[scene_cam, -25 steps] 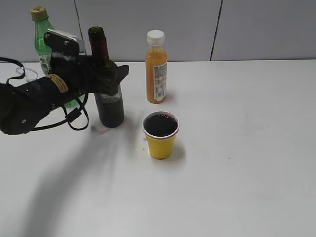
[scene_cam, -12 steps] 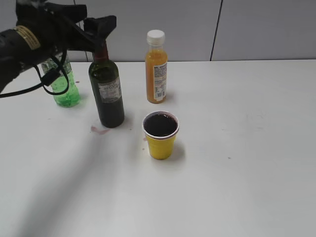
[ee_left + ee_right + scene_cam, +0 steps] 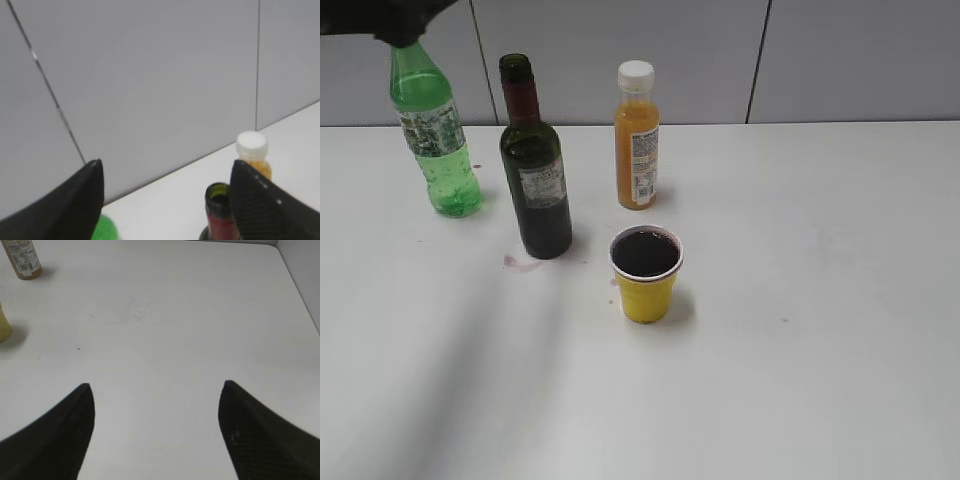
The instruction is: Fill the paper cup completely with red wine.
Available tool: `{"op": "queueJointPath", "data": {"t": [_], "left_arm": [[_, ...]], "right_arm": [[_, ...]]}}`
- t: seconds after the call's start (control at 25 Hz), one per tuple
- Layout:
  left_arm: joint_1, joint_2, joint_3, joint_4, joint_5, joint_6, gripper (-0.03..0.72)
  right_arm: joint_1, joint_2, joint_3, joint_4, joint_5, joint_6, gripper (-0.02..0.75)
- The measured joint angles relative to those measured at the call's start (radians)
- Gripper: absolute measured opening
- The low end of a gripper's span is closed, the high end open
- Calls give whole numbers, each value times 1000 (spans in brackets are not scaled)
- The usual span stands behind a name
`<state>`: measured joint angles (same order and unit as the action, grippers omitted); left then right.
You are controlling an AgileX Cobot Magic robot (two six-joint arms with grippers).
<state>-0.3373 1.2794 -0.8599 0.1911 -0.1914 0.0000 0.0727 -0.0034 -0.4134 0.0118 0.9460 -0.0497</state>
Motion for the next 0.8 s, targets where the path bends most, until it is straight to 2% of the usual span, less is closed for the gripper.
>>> {"op": "queueJointPath", "data": {"t": [0.32,0.6,0.8], "left_arm": [[0,-238,0,16,569,7,592],[12,-322,0,21,1070,-44,592],[12,-350,7,21,1268,-89,592]], "right_arm": [[0,0,0,0,0,0,585],[0,0,0,0,0,-1,587],[0,0,0,0,0,-1,586]]}}
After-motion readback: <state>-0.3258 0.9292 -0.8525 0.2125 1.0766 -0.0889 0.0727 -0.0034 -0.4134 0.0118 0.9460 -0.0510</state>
